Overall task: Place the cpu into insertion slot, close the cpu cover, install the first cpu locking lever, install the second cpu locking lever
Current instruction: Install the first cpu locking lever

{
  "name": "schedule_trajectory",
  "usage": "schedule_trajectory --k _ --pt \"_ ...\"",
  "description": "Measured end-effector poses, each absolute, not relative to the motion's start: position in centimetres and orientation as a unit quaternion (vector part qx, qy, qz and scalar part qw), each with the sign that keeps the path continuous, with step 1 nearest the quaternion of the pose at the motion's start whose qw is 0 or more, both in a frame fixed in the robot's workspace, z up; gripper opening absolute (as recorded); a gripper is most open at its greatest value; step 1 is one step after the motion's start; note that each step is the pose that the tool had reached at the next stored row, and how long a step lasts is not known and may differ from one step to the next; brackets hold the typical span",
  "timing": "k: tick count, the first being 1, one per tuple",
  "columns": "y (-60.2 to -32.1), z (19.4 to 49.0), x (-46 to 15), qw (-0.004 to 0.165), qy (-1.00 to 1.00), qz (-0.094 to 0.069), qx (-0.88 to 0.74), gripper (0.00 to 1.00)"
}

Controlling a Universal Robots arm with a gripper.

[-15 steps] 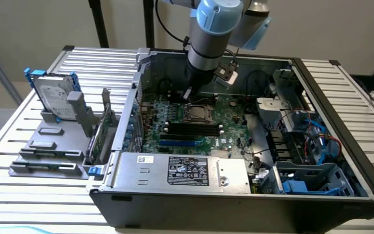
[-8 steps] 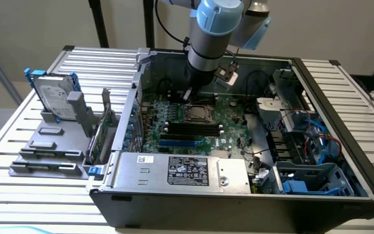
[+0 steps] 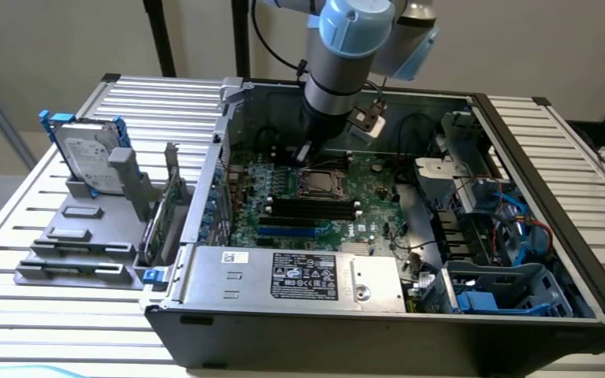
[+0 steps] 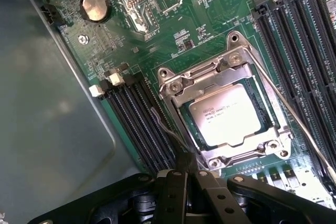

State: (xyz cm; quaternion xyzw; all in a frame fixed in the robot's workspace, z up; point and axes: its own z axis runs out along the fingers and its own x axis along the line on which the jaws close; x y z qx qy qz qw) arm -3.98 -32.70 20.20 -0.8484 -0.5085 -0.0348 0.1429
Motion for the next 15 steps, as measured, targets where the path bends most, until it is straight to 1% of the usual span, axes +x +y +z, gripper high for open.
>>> schedule_trajectory --k 15 --pt "-32.47 20.04 -3.17 0.143 -0.508 -0.035 -0.848 0.11"
